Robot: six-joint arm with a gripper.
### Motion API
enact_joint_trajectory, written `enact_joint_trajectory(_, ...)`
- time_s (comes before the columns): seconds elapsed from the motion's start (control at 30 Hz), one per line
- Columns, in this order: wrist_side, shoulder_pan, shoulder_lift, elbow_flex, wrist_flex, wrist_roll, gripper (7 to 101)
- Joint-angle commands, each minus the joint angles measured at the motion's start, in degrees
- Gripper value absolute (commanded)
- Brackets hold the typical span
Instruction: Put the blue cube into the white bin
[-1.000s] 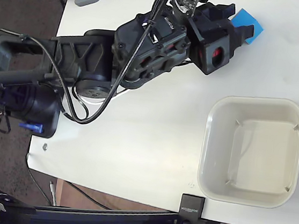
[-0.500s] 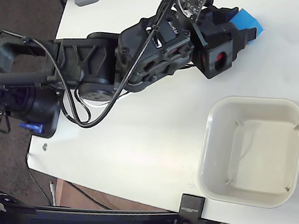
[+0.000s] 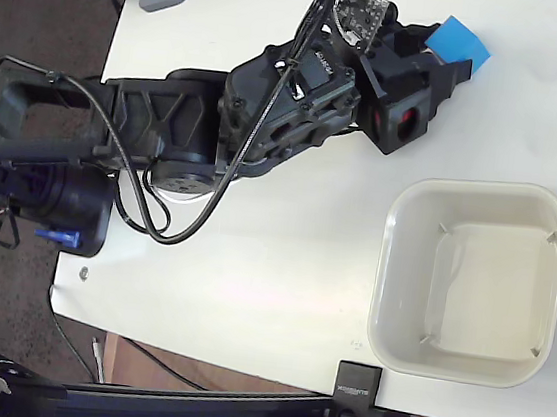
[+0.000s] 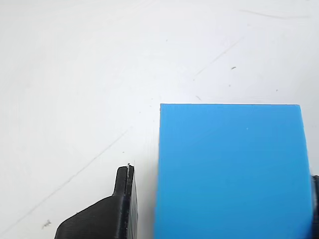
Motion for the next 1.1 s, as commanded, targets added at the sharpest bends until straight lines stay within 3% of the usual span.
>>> enact_joint_trajectory(0.03, 0.70, -0.09, 4.66, -0.88, -1.14, -0.97, 51.6)
enact_joint_trajectory(0.2, 0.70, 0.09, 4.75, -0.79, -1.58, -1.05, 40.3)
enact_joint_trajectory(0.47, 1.41, 0.35, 6.33, -2.02, 0.00, -0.79, 33.9)
enact_joint_trajectory(0.67, 5.01, 1.49, 10.55, -8.35, 9.58, 0.62, 33.9)
enact_joint_trajectory(0.9, 12.13, 8.09, 9.84, -32.43, 32.34, 2.64, 33.3)
enact_joint_trajectory(1.1, 17.49, 15.12, 7.12, -40.87, 34.19, 9.84, 33.3)
